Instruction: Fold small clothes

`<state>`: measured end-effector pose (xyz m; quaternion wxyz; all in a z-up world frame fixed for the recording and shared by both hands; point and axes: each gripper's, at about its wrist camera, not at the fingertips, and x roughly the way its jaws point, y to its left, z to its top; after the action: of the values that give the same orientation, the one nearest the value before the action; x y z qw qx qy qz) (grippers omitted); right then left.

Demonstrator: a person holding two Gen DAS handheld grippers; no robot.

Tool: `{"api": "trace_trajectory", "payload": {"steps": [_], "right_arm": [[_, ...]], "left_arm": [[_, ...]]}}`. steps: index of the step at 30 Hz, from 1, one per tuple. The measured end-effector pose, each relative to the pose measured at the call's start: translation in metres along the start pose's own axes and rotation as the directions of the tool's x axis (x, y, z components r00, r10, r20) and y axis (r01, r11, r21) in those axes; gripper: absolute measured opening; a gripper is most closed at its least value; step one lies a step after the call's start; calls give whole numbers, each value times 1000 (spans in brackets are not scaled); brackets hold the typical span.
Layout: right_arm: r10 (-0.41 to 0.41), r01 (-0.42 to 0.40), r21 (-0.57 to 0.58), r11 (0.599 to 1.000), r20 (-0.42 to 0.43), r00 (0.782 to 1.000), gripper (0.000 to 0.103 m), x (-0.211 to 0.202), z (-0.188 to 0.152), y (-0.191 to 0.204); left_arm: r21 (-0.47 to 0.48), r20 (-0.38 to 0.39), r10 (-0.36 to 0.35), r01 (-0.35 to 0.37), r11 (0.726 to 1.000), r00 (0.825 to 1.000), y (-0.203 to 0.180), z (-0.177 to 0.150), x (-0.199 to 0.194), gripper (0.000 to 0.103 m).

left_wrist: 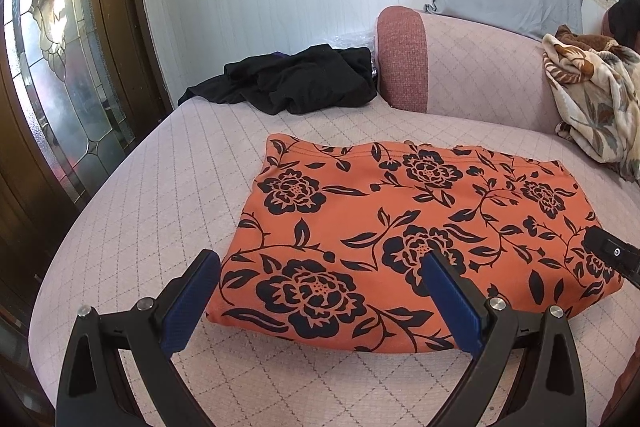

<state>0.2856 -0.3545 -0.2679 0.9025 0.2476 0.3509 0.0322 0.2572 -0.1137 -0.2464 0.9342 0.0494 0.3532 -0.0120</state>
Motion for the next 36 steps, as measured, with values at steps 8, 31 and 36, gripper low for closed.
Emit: {"api": "trace_trajectory", "payload": {"steps": [8,31,36], "right_arm": [[1,-1,9,1000,-15,1000,46,11,2,-2],[-86,88,43,995,-38,996,48,22,3,-20],[-246,269,134,954,-165,955,47,50,4,-66]], "left_arm": [[4,-67,-13,14,1000,998,0,-4,21,100],[-9,-188,90,-93,996,978,30,-5,70,103],[-43,-279,55,-69,997,959,39,-10,101,103]]}}
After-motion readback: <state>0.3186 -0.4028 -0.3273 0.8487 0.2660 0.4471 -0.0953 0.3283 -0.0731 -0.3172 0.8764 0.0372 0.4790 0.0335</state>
